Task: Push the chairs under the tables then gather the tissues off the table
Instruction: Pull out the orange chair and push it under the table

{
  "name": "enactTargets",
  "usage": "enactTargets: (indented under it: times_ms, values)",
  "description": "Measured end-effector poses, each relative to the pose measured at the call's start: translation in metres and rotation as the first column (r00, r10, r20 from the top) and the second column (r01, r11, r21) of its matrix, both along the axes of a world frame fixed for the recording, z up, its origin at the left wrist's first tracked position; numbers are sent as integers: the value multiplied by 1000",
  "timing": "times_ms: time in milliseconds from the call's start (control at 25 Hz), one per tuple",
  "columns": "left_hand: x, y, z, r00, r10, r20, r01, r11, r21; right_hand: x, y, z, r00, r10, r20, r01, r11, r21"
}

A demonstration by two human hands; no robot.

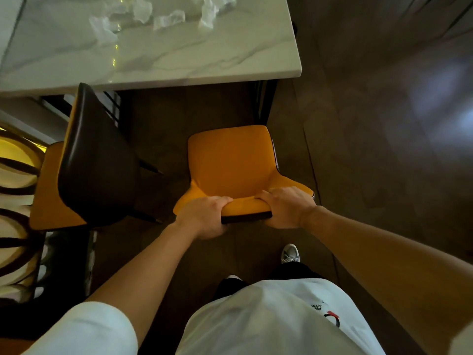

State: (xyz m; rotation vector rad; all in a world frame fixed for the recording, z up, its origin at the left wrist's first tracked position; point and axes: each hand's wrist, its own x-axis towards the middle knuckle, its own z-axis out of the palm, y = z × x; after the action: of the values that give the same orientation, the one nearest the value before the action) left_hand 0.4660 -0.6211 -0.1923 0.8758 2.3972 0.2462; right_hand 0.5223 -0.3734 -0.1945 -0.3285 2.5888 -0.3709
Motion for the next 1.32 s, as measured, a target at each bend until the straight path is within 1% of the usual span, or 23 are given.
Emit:
enactTargets:
  times_ms: [200,600,1000,1320]
  values:
    - [-27,7,0,1000,4,-1,-4,1000,-9,-28,9,-5,998,62,-17,-60,995,74]
    - [-90,19,-1,1000,-13,-20,13,1000,25,-84,24,-14,992,64,-107,-59,997,51]
    - [-137,22,-12,999,-49,-10,49,998,50,-128,32,-17,991,76,-108,-73,997,35]
    - [-168,27,-11,997,-66,-38,69,994,79,-158,35,-17,990,62,-129,-59,998,23]
